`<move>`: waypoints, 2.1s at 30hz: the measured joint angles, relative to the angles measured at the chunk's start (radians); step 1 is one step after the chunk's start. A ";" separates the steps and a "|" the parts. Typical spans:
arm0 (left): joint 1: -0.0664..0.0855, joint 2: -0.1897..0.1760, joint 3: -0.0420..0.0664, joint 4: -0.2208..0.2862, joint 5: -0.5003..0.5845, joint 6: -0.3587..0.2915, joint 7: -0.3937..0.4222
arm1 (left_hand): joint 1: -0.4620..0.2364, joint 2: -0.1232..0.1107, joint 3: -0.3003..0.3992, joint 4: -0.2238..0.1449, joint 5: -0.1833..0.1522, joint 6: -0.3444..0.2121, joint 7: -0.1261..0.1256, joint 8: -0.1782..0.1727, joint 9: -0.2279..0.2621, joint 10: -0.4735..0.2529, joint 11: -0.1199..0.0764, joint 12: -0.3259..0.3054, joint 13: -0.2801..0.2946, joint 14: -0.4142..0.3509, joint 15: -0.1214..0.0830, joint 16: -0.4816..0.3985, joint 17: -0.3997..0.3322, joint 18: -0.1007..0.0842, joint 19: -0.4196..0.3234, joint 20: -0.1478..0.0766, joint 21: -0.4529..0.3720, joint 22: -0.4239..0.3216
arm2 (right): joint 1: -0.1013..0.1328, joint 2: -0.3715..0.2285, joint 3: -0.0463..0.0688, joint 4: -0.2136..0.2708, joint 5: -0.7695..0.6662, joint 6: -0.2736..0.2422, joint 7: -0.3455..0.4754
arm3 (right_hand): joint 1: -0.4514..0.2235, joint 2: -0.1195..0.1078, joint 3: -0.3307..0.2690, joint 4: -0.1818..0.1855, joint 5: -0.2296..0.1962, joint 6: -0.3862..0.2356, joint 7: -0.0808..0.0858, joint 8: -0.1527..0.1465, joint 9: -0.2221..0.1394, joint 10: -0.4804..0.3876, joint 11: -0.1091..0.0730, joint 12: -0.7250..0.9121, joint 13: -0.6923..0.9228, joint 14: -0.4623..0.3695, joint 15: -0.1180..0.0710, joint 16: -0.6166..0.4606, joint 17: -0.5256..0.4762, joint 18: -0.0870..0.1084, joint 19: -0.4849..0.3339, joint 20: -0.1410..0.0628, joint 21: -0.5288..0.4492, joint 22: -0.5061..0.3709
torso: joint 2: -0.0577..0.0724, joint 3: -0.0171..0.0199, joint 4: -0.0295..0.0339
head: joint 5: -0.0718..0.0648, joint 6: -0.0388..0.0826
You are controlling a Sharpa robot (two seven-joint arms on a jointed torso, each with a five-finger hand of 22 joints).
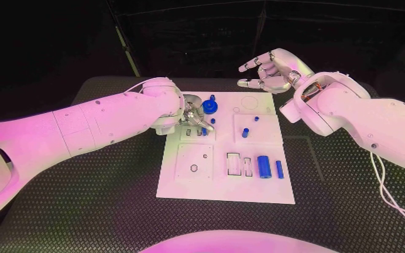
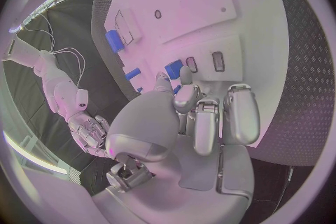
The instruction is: Assemble the parts on the task board
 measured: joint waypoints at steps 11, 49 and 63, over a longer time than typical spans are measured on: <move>0.000 0.005 0.000 0.001 0.000 0.002 0.000 | 0.150 0.057 0.112 -0.094 0.000 -0.029 -0.011 0.001 0.016 -0.007 -0.007 0.000 -0.001 -0.004 -0.004 0.000 0.000 0.000 -0.001 -0.001 0.000 -0.001 | 0.000 0.004 0.000 -0.008 0.000 0.005 -0.001 | 0.000 0.000 0.000 0.000 0.003 0.000 0.000 0.000 0.000 0.000 0.000 0.000 0.000 0.000 0.000 0.000 0.000 0.000 0.000 0.000 0.000 -0.001 | 0.000 -0.0001 -0.0001 | -0.001 -0.002; -0.007 -0.088 0.000 0.080 0.071 -0.066 0.002 | -0.001 -0.198 0.823 -0.182 -0.007 -0.051 0.005 -0.035 0.068 -0.035 0.002 -0.080 -0.066 0.000 -0.007 0.000 0.000 0.000 -0.028 0.005 -0.029 -0.018 | 0.000 0.011 0.000 -0.018 -0.020 0.024 -0.001 | 0.060 0.031 0.026 -0.037 0.014 0.050 -0.015 0.039 0.004 -0.003 -0.011 0.000 0.000 0.003 -0.005 0.000 0.000 0.000 -0.003 -0.003 -0.008 -0.009 | 0.000 -0.0016 -0.0002 | 0.000 0.009; -0.015 -0.239 -0.001 0.155 0.175 -0.204 0.041 | -0.060 -0.254 0.864 -0.165 -0.006 -0.120 0.056 -0.124 0.007 -0.256 0.048 -0.392 -0.391 -0.007 0.032 -0.172 0.000 0.041 -0.229 0.038 -0.265 -0.320 | 0.001 0.052 -0.086 0.060 -0.340 0.166 -0.011 | 0.090 0.027 0.055 -0.077 -0.027 0.098 -0.042 0.038 -0.004 0.009 -0.039 0.005 0.004 0.000 -0.026 0.000 0.000 0.000 0.003 -0.020 -0.008 0.003 | 0.000 -0.0024 0.0008 | 0.001 0.004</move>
